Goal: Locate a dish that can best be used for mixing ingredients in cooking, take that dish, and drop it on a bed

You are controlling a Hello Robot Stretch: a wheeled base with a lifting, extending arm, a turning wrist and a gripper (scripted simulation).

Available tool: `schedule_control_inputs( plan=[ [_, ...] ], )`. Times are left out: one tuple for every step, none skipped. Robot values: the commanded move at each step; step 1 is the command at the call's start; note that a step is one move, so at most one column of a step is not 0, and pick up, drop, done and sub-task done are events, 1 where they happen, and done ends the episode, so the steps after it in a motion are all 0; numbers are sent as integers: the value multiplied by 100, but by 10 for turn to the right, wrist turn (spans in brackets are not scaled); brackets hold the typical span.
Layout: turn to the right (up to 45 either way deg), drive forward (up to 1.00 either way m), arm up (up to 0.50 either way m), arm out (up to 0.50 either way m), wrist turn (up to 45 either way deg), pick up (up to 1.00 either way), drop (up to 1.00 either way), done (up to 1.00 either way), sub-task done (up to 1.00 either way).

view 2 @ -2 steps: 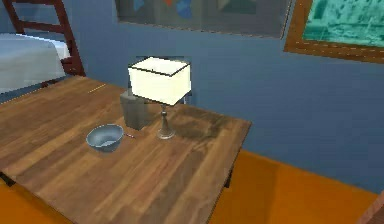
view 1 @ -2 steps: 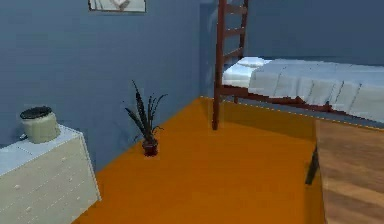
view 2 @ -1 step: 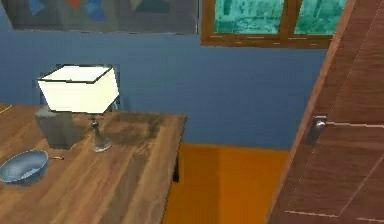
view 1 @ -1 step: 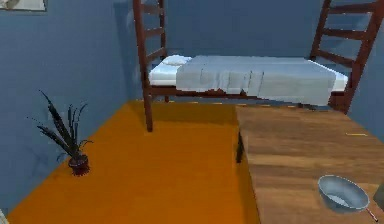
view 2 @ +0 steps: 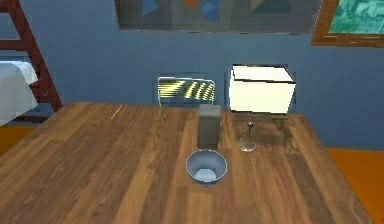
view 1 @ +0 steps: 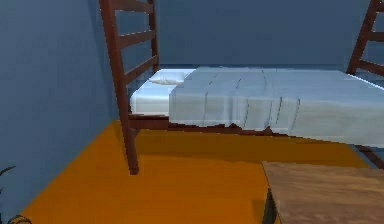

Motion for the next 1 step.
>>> schedule_control_inputs(
  plan=[
    [0, 0, 50, 0, 0, 0, 0, 0, 0]
  ],
)
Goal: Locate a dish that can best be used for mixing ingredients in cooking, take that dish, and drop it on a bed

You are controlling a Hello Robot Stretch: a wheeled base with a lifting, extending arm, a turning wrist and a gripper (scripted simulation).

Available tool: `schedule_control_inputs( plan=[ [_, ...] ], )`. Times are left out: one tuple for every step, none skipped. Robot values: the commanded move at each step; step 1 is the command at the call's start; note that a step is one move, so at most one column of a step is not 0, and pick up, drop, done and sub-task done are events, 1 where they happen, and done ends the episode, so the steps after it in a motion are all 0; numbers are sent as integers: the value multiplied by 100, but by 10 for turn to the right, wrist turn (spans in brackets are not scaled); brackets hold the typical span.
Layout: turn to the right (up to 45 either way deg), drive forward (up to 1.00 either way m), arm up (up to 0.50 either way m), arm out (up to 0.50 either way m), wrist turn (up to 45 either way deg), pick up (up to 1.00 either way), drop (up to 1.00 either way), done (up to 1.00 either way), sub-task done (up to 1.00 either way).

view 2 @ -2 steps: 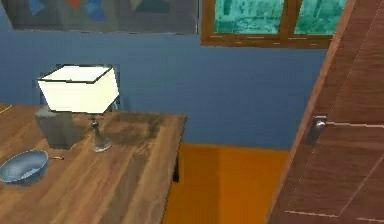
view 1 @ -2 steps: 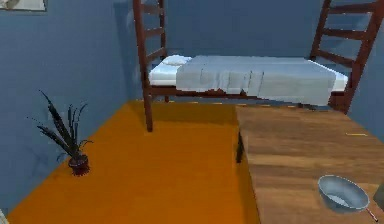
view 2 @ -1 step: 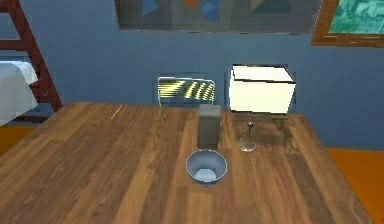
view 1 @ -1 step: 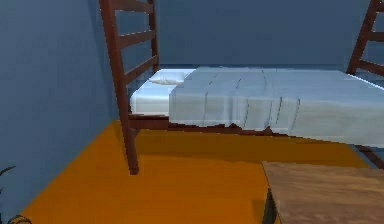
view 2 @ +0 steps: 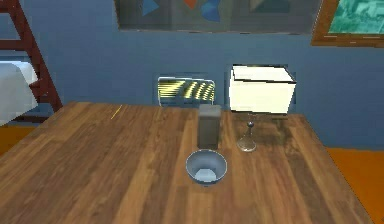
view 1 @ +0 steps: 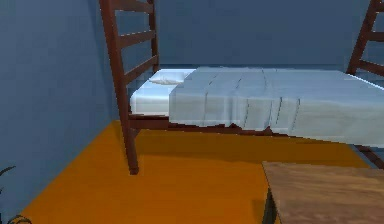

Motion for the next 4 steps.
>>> schedule_control_inputs(
  plan=[
    [0, 0, 32, 0, 0, 0, 0, 0, 0],
    [0, 0, 0, 28, 0, 0, 0, 0, 0],
    [0, 0, 0, 0, 450, 0, 0, 0, 0],
    [0, 0, 0, 0, 450, 0, 0, 0, 0]
  ],
)
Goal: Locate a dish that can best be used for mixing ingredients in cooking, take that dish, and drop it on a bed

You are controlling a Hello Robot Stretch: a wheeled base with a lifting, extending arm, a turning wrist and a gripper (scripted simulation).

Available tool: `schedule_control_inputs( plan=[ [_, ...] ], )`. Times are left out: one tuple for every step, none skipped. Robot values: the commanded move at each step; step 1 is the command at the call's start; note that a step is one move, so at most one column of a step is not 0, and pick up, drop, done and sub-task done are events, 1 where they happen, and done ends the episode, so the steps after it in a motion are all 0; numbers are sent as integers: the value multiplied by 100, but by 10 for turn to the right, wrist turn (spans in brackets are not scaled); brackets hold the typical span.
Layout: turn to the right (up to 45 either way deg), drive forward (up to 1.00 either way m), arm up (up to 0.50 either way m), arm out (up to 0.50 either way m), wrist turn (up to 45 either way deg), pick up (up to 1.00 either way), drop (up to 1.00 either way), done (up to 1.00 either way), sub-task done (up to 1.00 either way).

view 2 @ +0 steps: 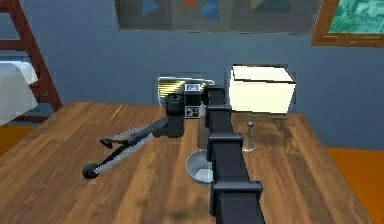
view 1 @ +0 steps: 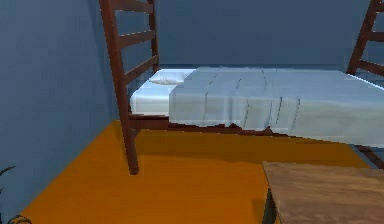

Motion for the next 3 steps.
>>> schedule_control_inputs(
  plan=[
    [0, 0, 0, 0, 450, 0, 0, 0, 0],
    [0, 0, 0, 0, 450, 0, 0, 0, 0],
    [0, 0, 0, 0, 150, 0, 0, 0, 0]
  ],
)
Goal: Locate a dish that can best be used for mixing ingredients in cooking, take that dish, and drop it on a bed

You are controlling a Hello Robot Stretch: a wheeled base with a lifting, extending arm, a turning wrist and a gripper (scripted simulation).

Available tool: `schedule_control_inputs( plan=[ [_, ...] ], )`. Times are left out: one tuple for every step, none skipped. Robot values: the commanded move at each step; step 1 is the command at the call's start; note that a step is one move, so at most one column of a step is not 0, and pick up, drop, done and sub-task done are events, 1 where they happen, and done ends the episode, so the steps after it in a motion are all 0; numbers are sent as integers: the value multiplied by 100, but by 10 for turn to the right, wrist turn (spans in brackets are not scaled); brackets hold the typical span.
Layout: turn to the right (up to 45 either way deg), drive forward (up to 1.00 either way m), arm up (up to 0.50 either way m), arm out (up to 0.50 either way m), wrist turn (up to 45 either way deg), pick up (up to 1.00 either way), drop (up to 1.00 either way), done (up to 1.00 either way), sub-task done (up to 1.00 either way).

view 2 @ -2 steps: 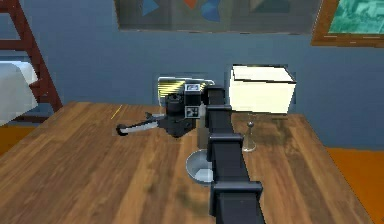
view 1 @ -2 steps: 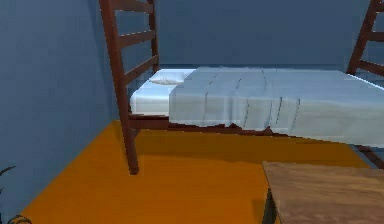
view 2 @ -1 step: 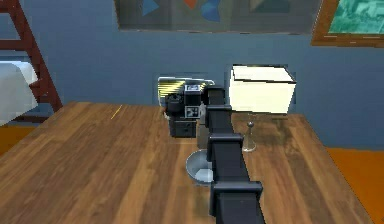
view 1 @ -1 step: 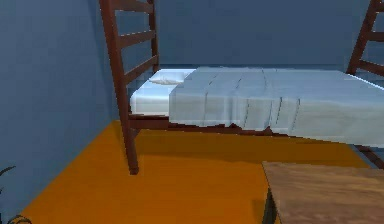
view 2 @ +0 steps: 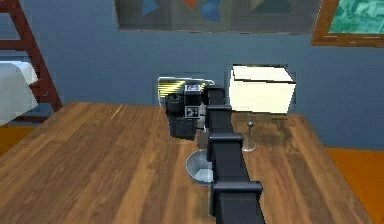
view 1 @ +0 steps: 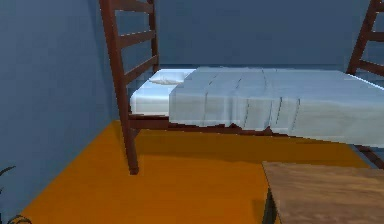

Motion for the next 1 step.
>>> schedule_control_inputs(
  plan=[
    [0, 0, -30, 0, 0, 0, 0, 0, 0]
  ],
)
